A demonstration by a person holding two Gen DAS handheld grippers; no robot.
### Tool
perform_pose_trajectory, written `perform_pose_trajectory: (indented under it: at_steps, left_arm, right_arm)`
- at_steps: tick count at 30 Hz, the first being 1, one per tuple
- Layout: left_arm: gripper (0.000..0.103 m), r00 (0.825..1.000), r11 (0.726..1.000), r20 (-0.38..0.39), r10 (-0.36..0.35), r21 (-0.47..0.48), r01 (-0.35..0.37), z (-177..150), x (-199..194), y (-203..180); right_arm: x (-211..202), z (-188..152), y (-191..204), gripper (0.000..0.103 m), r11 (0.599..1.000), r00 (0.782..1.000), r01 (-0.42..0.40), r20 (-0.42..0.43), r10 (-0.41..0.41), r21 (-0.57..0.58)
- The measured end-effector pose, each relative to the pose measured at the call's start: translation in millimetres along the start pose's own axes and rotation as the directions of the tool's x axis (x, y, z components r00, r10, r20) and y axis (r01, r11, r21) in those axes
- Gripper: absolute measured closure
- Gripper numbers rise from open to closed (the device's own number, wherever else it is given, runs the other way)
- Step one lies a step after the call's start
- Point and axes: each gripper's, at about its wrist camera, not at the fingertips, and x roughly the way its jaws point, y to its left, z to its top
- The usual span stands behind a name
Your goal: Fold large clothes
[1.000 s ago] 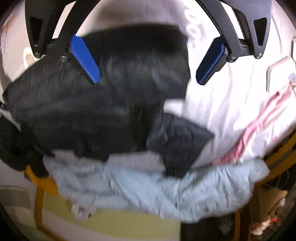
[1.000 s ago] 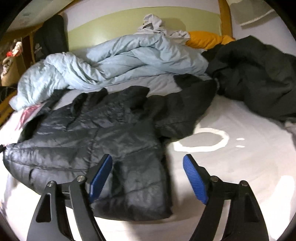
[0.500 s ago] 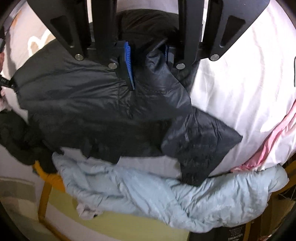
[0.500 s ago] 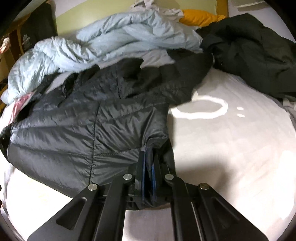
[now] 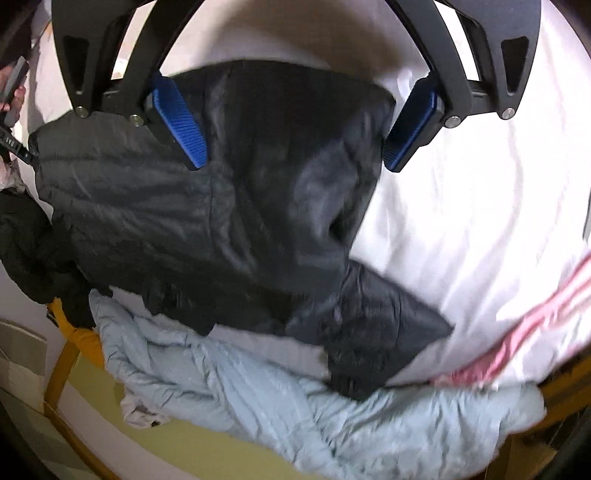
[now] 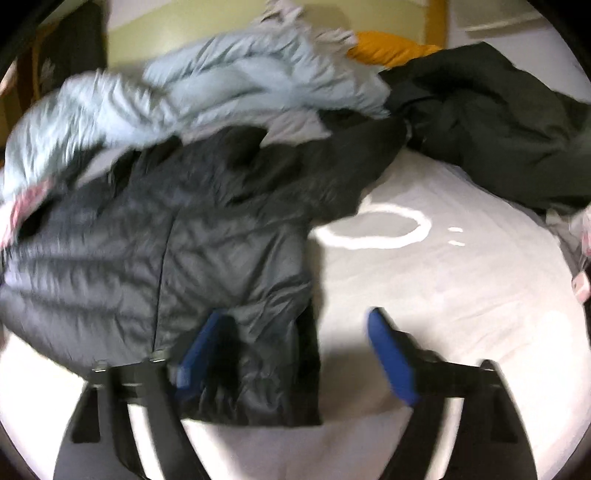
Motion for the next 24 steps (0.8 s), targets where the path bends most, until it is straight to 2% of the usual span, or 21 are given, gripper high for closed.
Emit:
perform_pose_trajectory:
  at_steps: [2,3,4,5,7,8,9,10,12,14,18,20,22,23,24]
  left_arm:
    - [0.007,0.998,0.999,-0.049,-0.027,-0.026,0.025,-3.9,9.3,2.1]
    - [0.008,0.995,0.997,-0.073,-0.064,-0.048,0.060,-6.1,12.4,4.7]
    - [0.011,0.989,0.992,-0.090,-0.116,-0.067,0.111,-7.7,15.7,5.4]
    - [0.018,0.986,0.989,-0.093,-0.137,-0.069,0.131,-8.6,16.5,4.1]
    - [0.067,0.986,0.990,-0.096,-0.137,-0.038,0.133,-10.4,13.2,-2.4]
    - [0.072,0.981,0.986,-0.106,-0.164,-0.042,0.160,-11.4,10.2,-5.2]
    - [0.077,0.980,0.986,-0.109,-0.165,-0.052,0.161,-13.0,6.8,-7.2]
    - [0.079,0.983,0.988,-0.109,-0.151,-0.051,0.146,-15.1,1.2,-9.1]
    - [0.080,0.991,0.995,-0.091,-0.103,-0.016,0.102,-21.7,-14.6,-17.1]
    - [0.081,0.996,0.998,-0.064,-0.064,0.017,0.065,-31.0,-31.4,-23.0]
    - [0.079,0.998,0.998,-0.051,-0.029,0.054,0.031,-48.7,-52.7,-25.4]
    - [0.069,0.999,0.999,-0.036,-0.002,0.047,0.004,-52.7,-58.3,-26.5]
    - [0.054,0.998,0.995,0.036,0.060,0.077,-0.062,-54.8,-68.8,-30.9]
    - [0.048,0.988,0.984,0.103,0.119,0.120,-0.131,-54.9,-76.7,-37.9]
    - [0.037,0.971,0.969,0.170,0.166,0.155,-0.193,-54.0,-83.4,-46.0]
  right_arm:
    - [5.0,2.2,-9.5,0.019,0.995,0.996,-0.077,-0.029,0.079,0.057]
    - [12.4,1.2,-13.7,0.019,0.987,0.988,-0.135,-0.065,0.141,0.090]
    - [19.5,-0.7,-15.9,0.019,0.979,0.979,-0.168,-0.098,0.179,0.116]
    - [27.7,-3.6,-18.1,0.019,0.970,0.968,-0.193,-0.135,0.214,0.149]
    - [28.7,-5.1,-15.5,0.022,0.967,0.967,-0.207,-0.120,0.225,0.147]
    - [28.4,-4.8,-12.7,0.044,0.966,0.965,-0.217,-0.118,0.233,0.138]
    - [26.8,-4.6,-9.4,0.075,0.962,0.960,-0.241,-0.116,0.256,0.131]
    - [23.7,-4.1,-5.4,0.084,0.957,0.954,-0.261,-0.115,0.276,0.129]
    - [10.0,-5.2,1.2,0.092,0.969,0.968,-0.225,-0.089,0.234,0.102]
    - [-12.7,-3.8,9.1,0.093,0.983,0.983,-0.179,-0.041,0.181,0.047]
    - [-44.6,-15.0,11.0,0.093,0.989,0.987,-0.150,-0.057,0.150,-0.006]
    - [-49.2,-24.3,7.8,0.092,0.988,0.986,-0.151,-0.077,0.150,-0.008]
    - [-51.2,-27.9,4.9,0.090,0.991,0.988,-0.135,-0.076,0.134,-0.003]
    - [-51.4,-25.5,3.9,0.088,0.992,0.990,-0.125,-0.063,0.125,-0.007]
    - [-53.8,-22.4,3.9,0.082,0.994,0.994,-0.106,-0.033,0.105,-0.010]
